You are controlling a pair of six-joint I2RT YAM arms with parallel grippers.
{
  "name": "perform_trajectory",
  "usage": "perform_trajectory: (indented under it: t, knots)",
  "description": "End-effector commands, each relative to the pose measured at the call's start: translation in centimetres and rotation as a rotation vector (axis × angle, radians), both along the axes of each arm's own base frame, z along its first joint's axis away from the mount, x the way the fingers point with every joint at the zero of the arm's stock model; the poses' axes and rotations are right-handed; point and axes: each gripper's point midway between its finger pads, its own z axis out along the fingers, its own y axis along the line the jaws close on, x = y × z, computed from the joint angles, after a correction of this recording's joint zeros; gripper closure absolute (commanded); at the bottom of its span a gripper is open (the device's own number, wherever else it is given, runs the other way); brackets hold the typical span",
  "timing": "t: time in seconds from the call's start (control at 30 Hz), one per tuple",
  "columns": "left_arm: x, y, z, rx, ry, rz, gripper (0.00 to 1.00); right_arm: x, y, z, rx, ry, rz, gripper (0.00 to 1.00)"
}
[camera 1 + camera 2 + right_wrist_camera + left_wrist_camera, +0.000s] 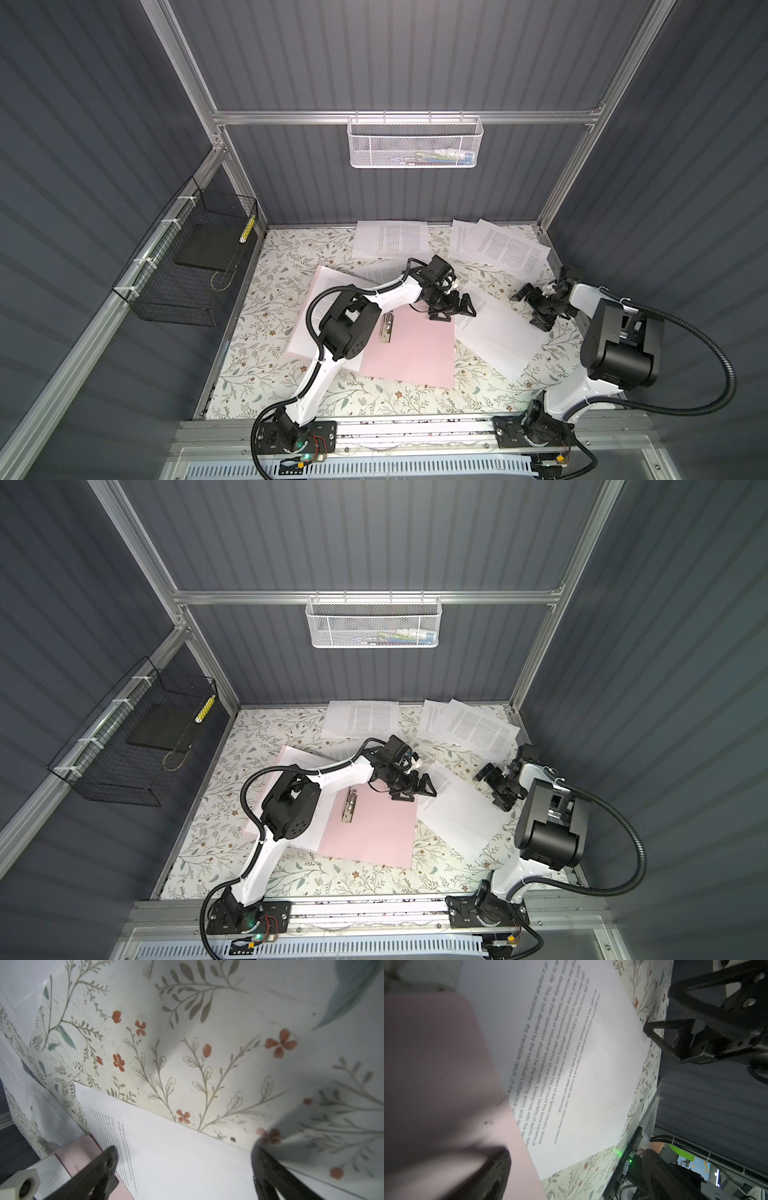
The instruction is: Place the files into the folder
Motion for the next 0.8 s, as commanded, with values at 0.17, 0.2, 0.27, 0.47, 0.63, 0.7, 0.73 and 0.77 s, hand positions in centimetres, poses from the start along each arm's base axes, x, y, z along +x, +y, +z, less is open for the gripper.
perform_trajectory:
  t: [0.17, 0.2, 0.27, 0.47, 0.63, 0.7, 0.73, 0.77]
  knots:
    - [-0.1, 2.8, -4.6, 0.129, 0.079, 0.015, 0.0, -4.3, 3.6, -2.0, 0.114, 0.107, 0.058, 0.01]
    - [-0.1, 2.8, -4.7, 0.126, 0.08, 0.016, 0.0, -4.6, 3.9, -2.1, 0.129, 0.108, 0.054, 0.01]
    - [0.1, 2.9, -4.7, 0.124, 0.078, 0.016, 0.0, -5.0, 5.0, -2.1, 0.182, 0.098, 0.059, 0.01]
    - [0.3, 3.2, -5.0, 0.123, 0.081, 0.018, 0.0, -5.7, 9.9, -0.1, 0.24, 0.037, 0.197, 0.01]
    - [0.0, 3.6, -5.2, 0.131, 0.081, 0.009, 0.0, -4.4, 11.4, 3.5, 0.169, -0.054, 0.305, 0.01]
    - [-0.1, 3.7, -5.3, 0.133, 0.083, 0.008, 0.0, -3.3, 12.2, 4.9, 0.211, -0.101, 0.342, 0.01]
    - [-0.1, 3.8, -5.3, 0.132, 0.083, 0.009, 0.0, -2.9, 12.5, 5.2, 0.231, -0.104, 0.355, 0.01]
    - [-0.2, 3.8, -5.3, 0.132, 0.083, 0.011, 0.0, -2.6, 13.0, 5.5, 0.254, -0.105, 0.376, 0.01]
